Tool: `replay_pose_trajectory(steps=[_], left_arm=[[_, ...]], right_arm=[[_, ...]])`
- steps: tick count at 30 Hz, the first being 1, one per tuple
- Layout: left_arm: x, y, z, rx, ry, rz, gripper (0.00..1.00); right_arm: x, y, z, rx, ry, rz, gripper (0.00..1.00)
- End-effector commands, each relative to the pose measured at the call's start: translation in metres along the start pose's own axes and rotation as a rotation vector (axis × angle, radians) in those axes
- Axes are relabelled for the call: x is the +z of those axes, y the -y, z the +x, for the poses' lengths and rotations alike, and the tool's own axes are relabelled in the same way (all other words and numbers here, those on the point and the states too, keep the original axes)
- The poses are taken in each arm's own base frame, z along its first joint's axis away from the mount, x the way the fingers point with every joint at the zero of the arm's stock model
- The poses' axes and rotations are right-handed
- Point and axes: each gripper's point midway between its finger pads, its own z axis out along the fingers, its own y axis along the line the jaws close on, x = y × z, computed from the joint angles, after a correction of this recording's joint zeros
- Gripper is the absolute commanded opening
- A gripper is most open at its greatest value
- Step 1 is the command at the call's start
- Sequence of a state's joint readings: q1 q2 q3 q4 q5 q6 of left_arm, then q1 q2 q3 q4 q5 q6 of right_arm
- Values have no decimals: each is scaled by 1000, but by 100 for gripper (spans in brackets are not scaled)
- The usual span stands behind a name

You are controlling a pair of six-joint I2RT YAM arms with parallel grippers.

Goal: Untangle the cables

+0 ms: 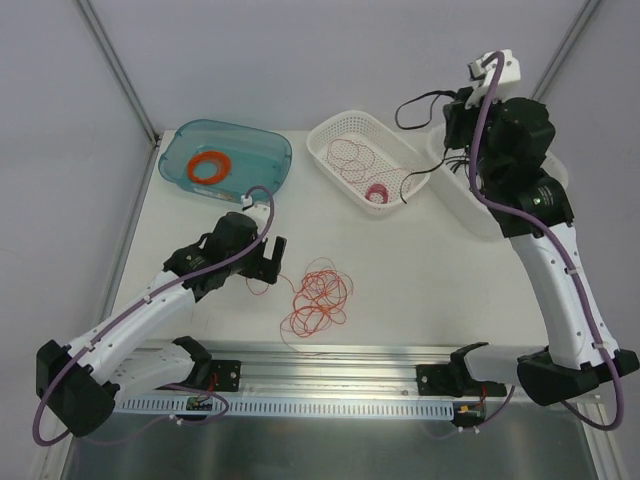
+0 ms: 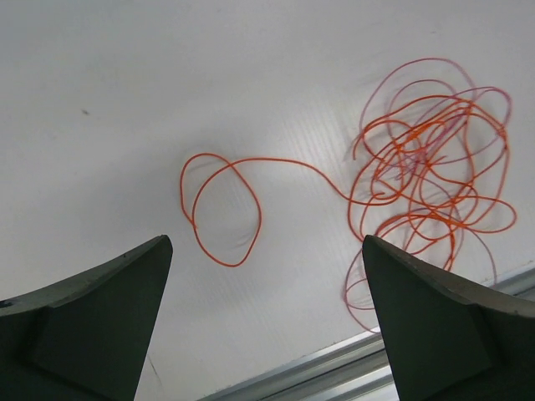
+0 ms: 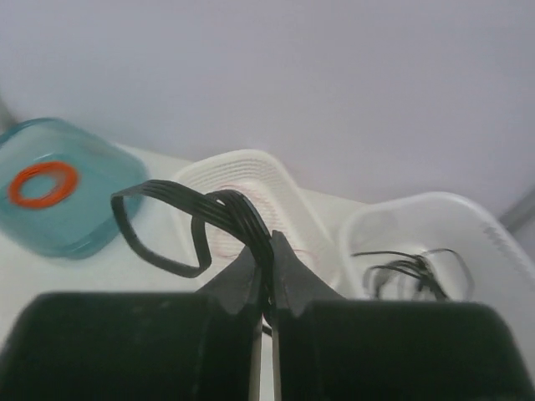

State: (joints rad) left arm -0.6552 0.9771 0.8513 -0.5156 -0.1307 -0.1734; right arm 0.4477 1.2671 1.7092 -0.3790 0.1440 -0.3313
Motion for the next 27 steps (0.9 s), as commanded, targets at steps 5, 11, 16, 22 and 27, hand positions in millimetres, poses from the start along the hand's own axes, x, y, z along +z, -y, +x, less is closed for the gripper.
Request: replay_pose_trajectory(steps=[5,11,16,22,27], left_arm=[[33,-19,23,-74,-94,-58,99],[36,-17,26,-110,-115,-31,99],[39,-20,29,-104,-131,-44,99],[41,-23,31,-94,-138,-62,99],[42,-22,32,-96,-144,-57,99]], right_arm=[[-15,133,-41,-40,128,435,1],[10,205,-18,-45,80,582,1],[42,256,37,14,-28,662,1],[47,288,110,136,-190,811,55],[29,269,129,237,-241,806,94]])
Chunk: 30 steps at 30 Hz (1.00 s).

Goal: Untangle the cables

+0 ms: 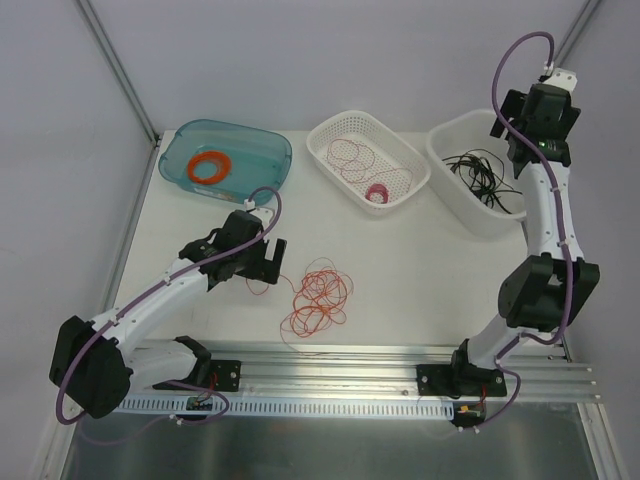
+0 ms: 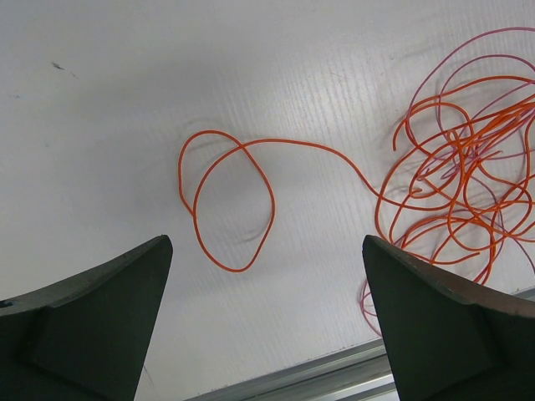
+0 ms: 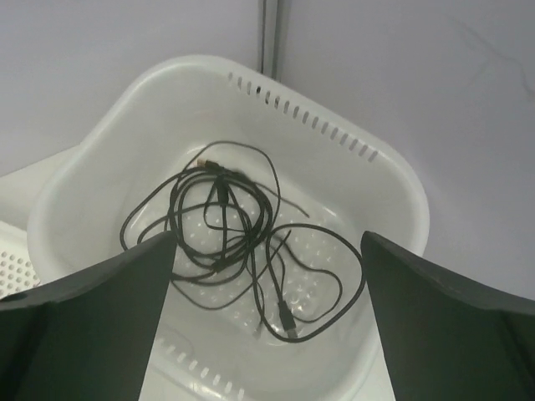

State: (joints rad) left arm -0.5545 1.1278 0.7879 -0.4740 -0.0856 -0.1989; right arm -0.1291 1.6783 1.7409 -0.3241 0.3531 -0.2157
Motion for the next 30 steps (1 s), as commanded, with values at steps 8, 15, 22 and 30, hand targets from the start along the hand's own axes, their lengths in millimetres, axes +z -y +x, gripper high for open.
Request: replay_pose_trajectory(steps=[8,15,22,30], left_arm=[[-2,6,-11,-21,32,37,99],[-4,16,-9,-28,26,89,99],[-4,33,-8,-23,9,182,99],[5,69,-1,-45,-24,227,92]], right_arm=[[-105,-53,50,72,-146,-275,100],[-197,-139,146,-7,-333,-694,97],[-287,-198,260,-254,-534,-1024,91],[-319,-227,322,-128,-624,-1043,89]])
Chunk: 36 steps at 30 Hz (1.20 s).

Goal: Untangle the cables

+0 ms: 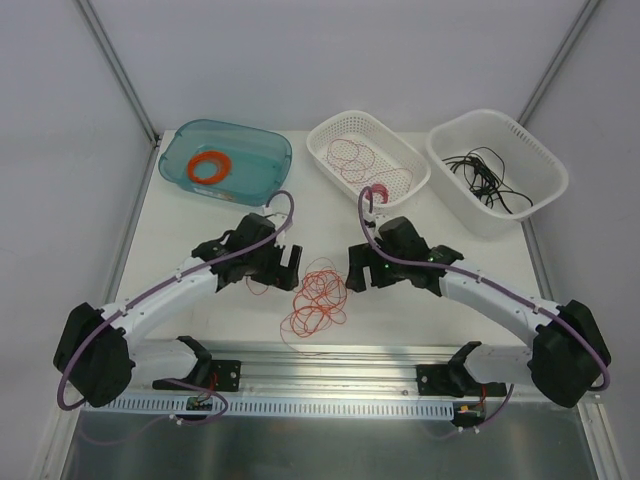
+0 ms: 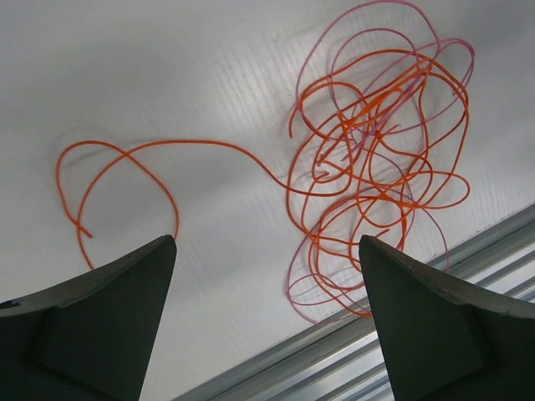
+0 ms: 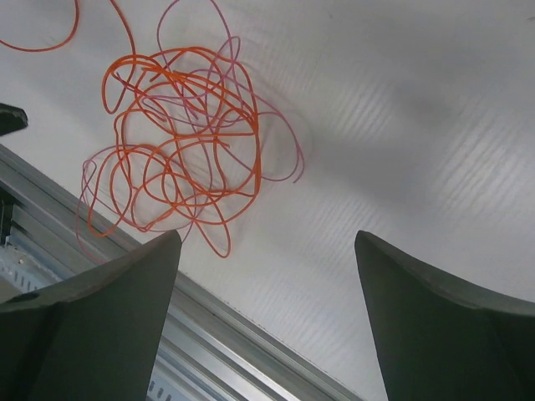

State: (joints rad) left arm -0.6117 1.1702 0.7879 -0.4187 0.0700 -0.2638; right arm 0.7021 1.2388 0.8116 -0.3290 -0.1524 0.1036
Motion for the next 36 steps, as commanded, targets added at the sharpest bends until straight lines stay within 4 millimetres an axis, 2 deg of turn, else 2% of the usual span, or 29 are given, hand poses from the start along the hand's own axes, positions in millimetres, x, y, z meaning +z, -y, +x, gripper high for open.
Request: replay_pose_trajectory(steps=[1,5,11,16,23,30,36], left_arm=[[8,24,-6,-43,20,16,91],[22,40,2,-70,-17,16,77],[35,39,-2,-55,-10,-23,52],[42,44,-2,-39,-22,-16,37],[46,59,7,-16,-40,16,37],[49,61,7,-16,-38,10,38],[58,58,3,-18,-38,-29,31]], right_arm=[[11,-24,-17,81,108,-39,89],[16,-32,-17,72,135,-18,89],[25,-39,-11,107,119,-18,89],[30,-40,-8,114,121,1,89],[31,-40,-7,107,120,11,90],[33,-39,-7,110,115,18,89],[34,-37,-5,115,111,28,89]])
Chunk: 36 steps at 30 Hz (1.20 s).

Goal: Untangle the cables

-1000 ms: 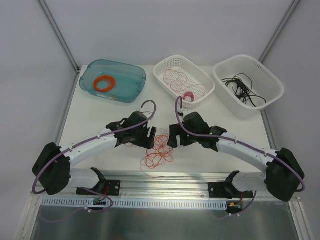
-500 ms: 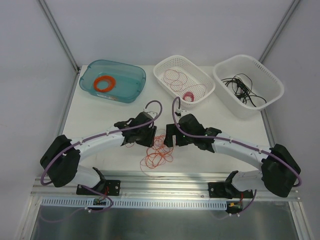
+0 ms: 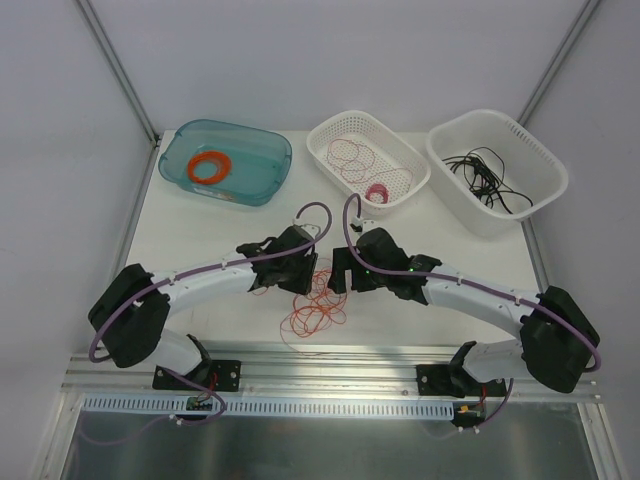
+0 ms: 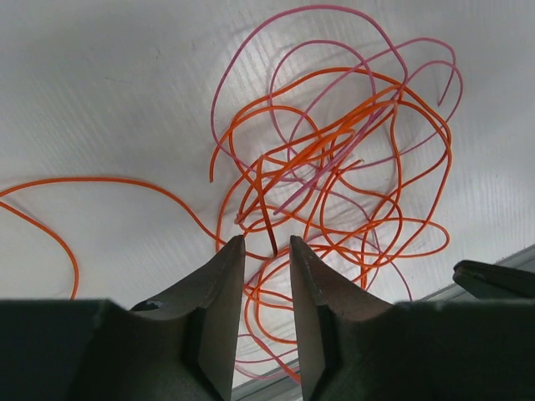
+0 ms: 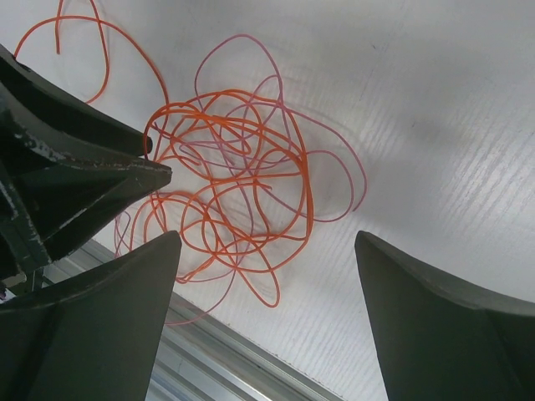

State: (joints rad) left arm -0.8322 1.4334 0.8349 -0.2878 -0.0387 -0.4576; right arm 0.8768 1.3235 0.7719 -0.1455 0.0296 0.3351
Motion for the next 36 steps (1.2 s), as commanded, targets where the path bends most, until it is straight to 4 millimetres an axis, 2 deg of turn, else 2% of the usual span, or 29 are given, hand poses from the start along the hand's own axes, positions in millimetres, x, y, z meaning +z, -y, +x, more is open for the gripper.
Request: replay_pose_trajectory(steps=[1,6,9,16,25,26,28,29,31,32,33,35,36], left_arm=[[3,6,-17,-9,43,-20,28],[4,9,-17,-18,41,-14,2],[-7,9,-22,-20,77,-3,0],[-57,23,-49,1,203,85,0],[-119,25,-79,36,338,104,0],[-125,25,-82,38,352,102,0],[-143,19,-92,39,395,84,0],[-149,17,-96,39,409,78,0],[-170,10,-110,30,466,62,0],[-176,5,-112,27,473,51,0],[-191,4,-120,28,512,53,0],[-205,-5,-127,17,544,34,0],[-219,-7,-133,20,578,33,0]], right_arm=[[1,-6,-10,20,37,-7,89],[5,-5,-7,21,27,-3,89],[10,-4,-4,27,13,1,89],[32,-1,10,70,-48,31,85],[47,14,14,115,-62,126,53],[47,17,15,112,-63,140,46],[46,25,16,112,-63,180,38],[46,28,18,110,-68,196,30],[44,37,23,109,-81,235,21],[43,40,23,113,-80,247,9],[40,43,24,115,-84,259,3],[38,52,24,122,-80,289,1],[34,56,25,123,-86,305,1]])
